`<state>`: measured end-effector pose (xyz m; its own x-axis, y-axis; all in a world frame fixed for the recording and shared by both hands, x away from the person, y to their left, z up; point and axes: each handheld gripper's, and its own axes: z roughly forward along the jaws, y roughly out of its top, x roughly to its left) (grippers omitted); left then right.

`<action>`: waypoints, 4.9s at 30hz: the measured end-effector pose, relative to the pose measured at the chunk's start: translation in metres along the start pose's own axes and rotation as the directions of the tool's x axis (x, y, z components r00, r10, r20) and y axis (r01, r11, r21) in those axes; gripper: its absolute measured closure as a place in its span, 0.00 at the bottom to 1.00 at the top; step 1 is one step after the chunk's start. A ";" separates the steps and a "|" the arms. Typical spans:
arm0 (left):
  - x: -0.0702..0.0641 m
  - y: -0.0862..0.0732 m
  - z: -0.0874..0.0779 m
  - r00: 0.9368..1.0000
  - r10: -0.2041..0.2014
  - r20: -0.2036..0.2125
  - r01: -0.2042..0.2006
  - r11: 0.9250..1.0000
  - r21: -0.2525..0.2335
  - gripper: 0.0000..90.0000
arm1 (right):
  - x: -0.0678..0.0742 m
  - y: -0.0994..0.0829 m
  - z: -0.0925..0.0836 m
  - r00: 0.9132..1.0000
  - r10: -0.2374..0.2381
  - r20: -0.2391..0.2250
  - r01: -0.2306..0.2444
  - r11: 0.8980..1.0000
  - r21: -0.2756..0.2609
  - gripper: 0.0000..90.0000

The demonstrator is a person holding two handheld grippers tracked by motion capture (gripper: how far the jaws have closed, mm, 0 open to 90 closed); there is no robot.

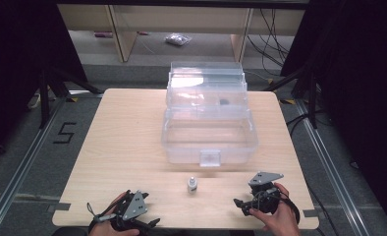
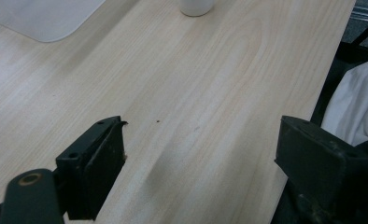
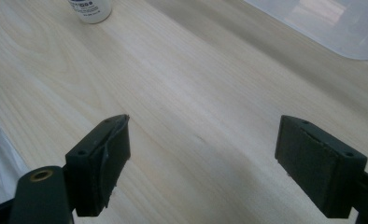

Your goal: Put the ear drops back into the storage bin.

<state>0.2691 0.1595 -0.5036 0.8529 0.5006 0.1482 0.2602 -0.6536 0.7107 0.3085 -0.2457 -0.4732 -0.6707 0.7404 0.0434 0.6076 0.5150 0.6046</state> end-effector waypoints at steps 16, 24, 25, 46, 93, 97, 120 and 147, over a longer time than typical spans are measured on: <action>-0.001 -0.001 0.001 1.000 -0.022 0.011 0.022 1.000 -0.011 0.17 | 0.015 0.027 0.008 0.995 -0.099 -0.023 0.100 0.994 0.035 0.25; 0.000 -0.001 0.001 1.000 -0.021 0.004 0.021 1.000 -0.002 0.17 | 0.021 0.038 0.014 0.987 -0.154 -0.033 0.156 0.985 0.067 0.26; -0.001 -0.001 0.001 0.999 -0.033 0.009 0.034 0.999 -0.011 0.17 | 0.022 0.039 0.014 0.989 -0.142 -0.028 0.144 0.986 0.079 0.26; 0.001 -0.001 0.000 1.000 -0.007 0.005 0.007 1.000 -0.010 0.17 | 0.052 0.092 0.039 0.950 -0.269 -0.156 0.293 0.943 0.157 0.28; 0.001 -0.001 0.000 1.000 -0.011 -0.005 0.011 1.000 0.001 0.17 | 0.089 0.147 0.096 0.878 -0.435 -0.199 0.478 0.801 0.361 0.57; 0.001 -0.001 0.000 1.000 -0.013 -0.001 0.013 1.000 0.001 0.17 | 0.088 0.148 0.099 0.873 -0.442 -0.206 0.488 0.790 0.372 0.58; 0.002 -0.001 -0.001 1.000 0.005 -0.004 -0.005 1.000 0.002 0.17 | 0.089 0.155 0.101 0.828 -0.495 -0.264 0.561 0.727 0.397 0.67; 0.001 -0.001 0.000 1.000 -0.009 0.010 0.009 1.000 -0.012 0.17 | 0.061 0.159 0.055 0.873 -0.428 -0.232 0.487 0.774 0.405 0.67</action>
<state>0.2694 0.1604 -0.5040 0.8550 0.5008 0.1346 0.2627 -0.6420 0.7203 0.3878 -0.0944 -0.4184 -0.9447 0.3260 -0.0369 0.3158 0.9341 0.1668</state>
